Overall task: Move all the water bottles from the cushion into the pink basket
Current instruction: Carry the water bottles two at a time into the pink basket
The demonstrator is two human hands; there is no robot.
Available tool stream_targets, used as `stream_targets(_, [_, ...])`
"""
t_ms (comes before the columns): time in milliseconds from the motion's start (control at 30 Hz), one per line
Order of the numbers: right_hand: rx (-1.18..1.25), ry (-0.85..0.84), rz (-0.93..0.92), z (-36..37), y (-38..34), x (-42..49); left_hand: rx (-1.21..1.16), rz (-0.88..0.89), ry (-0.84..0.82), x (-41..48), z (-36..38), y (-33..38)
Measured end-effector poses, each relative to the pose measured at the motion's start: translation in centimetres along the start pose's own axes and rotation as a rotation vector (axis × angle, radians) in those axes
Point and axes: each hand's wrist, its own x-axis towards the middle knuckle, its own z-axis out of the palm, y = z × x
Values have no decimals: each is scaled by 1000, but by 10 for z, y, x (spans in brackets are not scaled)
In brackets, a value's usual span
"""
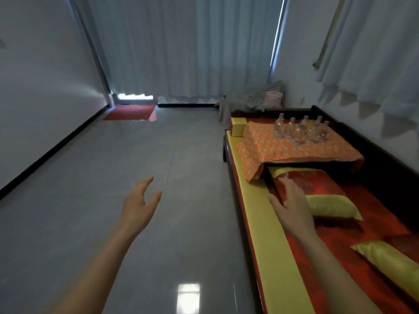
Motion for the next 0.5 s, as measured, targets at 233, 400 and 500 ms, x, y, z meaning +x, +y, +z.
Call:
stream_targets(233, [-194,-43,-35,57,-10,140,243,160,-71,174,27,-31])
stream_targets(400, [-186,-8,38,97,-8,233,131,128,-111,297,70,-54])
stream_targets(500, [-202,48,149,123,-1,289,127,178,-175,389,102,-63])
